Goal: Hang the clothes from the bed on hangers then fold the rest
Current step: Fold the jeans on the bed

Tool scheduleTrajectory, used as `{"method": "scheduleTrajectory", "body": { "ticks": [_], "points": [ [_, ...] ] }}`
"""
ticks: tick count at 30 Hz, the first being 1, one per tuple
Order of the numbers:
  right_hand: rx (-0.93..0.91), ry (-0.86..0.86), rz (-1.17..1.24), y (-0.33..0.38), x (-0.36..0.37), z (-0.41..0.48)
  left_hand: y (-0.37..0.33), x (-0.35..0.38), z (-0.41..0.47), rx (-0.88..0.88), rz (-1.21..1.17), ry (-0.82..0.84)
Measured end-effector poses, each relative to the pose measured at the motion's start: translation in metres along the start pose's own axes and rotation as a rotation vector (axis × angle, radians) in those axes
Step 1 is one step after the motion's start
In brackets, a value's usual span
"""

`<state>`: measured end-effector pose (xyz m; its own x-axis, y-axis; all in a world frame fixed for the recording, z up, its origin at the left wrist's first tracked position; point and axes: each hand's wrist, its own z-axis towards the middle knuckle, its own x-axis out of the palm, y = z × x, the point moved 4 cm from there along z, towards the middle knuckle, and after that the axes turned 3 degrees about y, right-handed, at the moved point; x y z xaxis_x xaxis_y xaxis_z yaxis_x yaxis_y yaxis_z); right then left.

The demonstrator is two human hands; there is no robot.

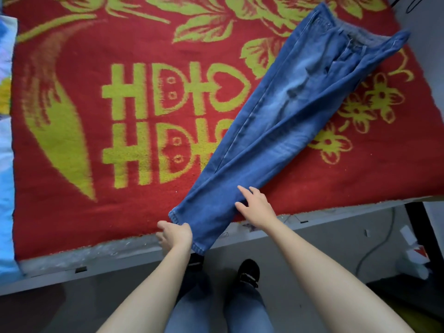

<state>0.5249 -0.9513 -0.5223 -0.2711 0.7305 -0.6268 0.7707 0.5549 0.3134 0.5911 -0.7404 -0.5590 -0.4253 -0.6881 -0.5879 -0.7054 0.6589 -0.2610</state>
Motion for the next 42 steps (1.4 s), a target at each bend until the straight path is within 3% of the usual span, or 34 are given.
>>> {"method": "scheduleTrajectory", "body": {
  "ticks": [3, 9, 14, 23, 29, 32, 35, 38, 42],
  "points": [
    [0.028, -0.108, 0.011, -0.022, -0.043, 0.007, -0.039, -0.002, -0.025, 0.266, 0.142, -0.15],
    [0.131, -0.298, -0.037, -0.095, -0.158, 0.027, -0.152, 0.052, -0.068, 0.607, 0.273, -0.058],
    [0.189, -0.403, -0.029, -0.174, -0.255, 0.06, -0.244, 0.121, -0.099, 0.794, 0.359, -0.092],
    [0.16, -0.358, -0.119, -0.295, -0.429, 0.179, -0.377, 0.271, -0.147, 0.77, 0.415, -0.138],
    [0.126, -0.462, -0.168, -0.316, -0.504, 0.239, -0.426, 0.34, -0.155, 0.872, 0.758, -0.053],
    [0.038, -0.497, -0.4, -0.314, -0.52, 0.259, -0.434, 0.355, -0.149, 0.793, 0.809, 0.068],
    [-0.042, -0.502, -0.59, -0.311, -0.532, 0.283, -0.44, 0.356, -0.147, 0.851, 0.789, 0.033],
    [-0.036, -0.38, -0.585, -0.311, -0.54, 0.302, -0.443, 0.354, -0.153, 0.899, 0.697, 0.076],
    [-0.02, -0.256, -0.522, -0.316, -0.544, 0.317, -0.441, 0.351, -0.163, 0.993, 0.747, 0.094]
  ]
}}
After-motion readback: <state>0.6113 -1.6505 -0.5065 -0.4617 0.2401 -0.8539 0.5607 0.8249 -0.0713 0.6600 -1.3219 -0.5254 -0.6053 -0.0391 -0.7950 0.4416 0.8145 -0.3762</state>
